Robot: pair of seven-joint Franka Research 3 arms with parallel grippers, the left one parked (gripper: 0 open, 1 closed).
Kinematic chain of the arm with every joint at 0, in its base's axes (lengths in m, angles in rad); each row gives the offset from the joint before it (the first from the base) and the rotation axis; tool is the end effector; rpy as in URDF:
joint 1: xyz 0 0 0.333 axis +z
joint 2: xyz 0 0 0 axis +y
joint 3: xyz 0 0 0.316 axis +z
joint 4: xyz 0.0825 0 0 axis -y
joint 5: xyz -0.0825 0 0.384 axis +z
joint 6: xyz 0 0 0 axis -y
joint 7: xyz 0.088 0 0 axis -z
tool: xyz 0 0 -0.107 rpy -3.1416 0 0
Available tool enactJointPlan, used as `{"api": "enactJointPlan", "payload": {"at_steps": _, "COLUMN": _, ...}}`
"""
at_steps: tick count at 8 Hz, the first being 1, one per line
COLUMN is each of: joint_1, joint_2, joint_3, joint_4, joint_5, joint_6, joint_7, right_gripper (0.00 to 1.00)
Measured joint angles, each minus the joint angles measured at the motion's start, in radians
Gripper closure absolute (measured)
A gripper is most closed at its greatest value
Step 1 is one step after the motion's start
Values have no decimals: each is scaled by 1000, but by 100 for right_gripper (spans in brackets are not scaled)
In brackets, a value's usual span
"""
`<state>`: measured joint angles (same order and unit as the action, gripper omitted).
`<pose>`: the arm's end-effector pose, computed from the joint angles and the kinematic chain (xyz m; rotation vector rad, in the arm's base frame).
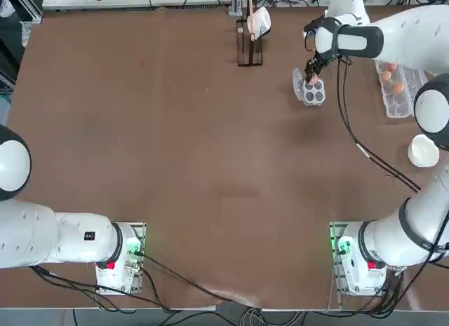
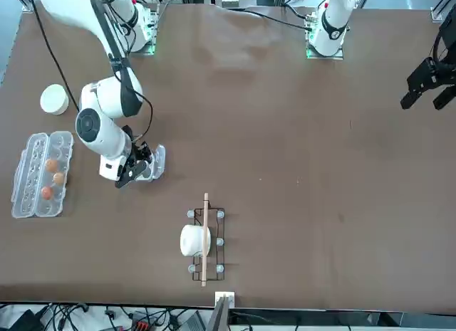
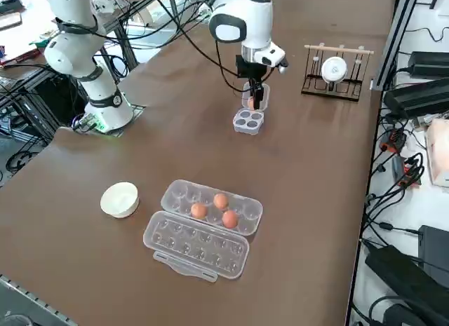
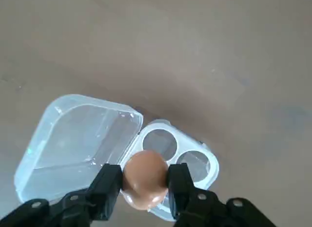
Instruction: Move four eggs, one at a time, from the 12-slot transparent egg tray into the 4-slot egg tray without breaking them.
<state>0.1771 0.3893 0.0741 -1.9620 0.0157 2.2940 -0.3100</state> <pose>0.5902 0.1501 0.2712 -2.9844 -0.8352 0.0855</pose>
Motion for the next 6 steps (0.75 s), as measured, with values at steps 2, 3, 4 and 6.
{"api": "enactJointPlan", "payload": {"at_steps": 2, "joint_1": -1, "joint_2": 1, "joint_3": -1, "joint_4": -31, "joint_5": 0, "joint_6": 24, "joint_7": 0, "right_gripper": 44}}
{"api": "enactJointPlan", "payload": {"at_steps": 3, "joint_1": -1, "joint_2": 1, "joint_3": -2, "joint_4": -46, "joint_5": 0, "joint_6": 34, "joint_7": 0, "right_gripper": 44}}
{"api": "enactJointPlan", "payload": {"at_steps": 4, "joint_1": -1, "joint_2": 1, "joint_3": -3, "joint_4": -55, "joint_5": 0, "joint_6": 39, "joint_7": 0, "right_gripper": 44}}
{"api": "enactJointPlan", "payload": {"at_steps": 6, "joint_1": -1, "joint_2": 1, "joint_3": -4, "joint_4": -62, "joint_5": 0, "joint_6": 39, "joint_7": 1, "right_gripper": 44}}
